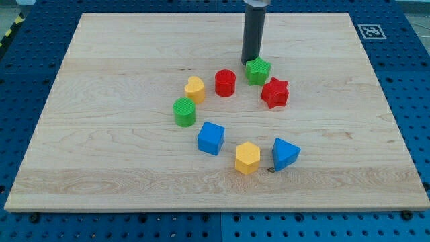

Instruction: Slightly touch the left of the red star

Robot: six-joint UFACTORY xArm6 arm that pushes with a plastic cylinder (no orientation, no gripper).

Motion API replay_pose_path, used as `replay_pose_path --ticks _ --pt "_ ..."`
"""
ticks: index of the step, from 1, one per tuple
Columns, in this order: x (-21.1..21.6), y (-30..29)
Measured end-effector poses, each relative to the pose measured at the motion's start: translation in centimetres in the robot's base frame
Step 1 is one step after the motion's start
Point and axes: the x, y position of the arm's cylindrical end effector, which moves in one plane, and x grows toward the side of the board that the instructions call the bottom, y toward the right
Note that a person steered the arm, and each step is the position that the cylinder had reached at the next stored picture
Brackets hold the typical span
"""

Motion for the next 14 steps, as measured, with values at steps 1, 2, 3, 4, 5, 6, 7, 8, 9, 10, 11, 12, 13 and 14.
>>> replay_pose_path --ticks 1,2,3,4,5,6,7,8,9,10,11,12,13,14 --pt "0.7 1.2" --pt "1.8 1.9" --pt "2.2 1.9" --pt "0.9 3.0" --pt "0.7 6.8" --pt "4.5 10.2" --pt "10.9 10.2" --pt "16.1 9.7" --pt "16.8 5.2" --pt "16.2 0.5" --pt "14.4 -1.3" --pt "12.4 -1.0" --pt "12.2 -1.3" --pt "10.5 -1.5"
